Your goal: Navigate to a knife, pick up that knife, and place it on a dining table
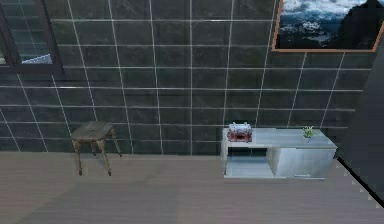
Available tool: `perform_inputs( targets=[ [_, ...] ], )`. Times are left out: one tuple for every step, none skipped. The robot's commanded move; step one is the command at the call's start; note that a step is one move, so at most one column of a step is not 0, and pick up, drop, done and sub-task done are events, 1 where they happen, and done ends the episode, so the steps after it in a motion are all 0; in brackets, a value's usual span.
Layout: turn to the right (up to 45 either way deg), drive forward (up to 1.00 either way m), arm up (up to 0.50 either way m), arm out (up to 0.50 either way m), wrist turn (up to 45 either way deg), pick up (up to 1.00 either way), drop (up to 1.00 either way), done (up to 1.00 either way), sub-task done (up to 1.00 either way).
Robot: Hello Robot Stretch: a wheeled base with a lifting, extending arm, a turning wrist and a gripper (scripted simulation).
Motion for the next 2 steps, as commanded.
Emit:
perform_inputs(
  targets=[
    [0.0, 0.00, 0.00, 0.00, -39.0, 0.00, 0.00, 0.00, 0.00],
    [0.0, 0.00, 0.00, -0.42, 0.0, 0.00, 0.00, 0.00, 0.00]
  ],
)
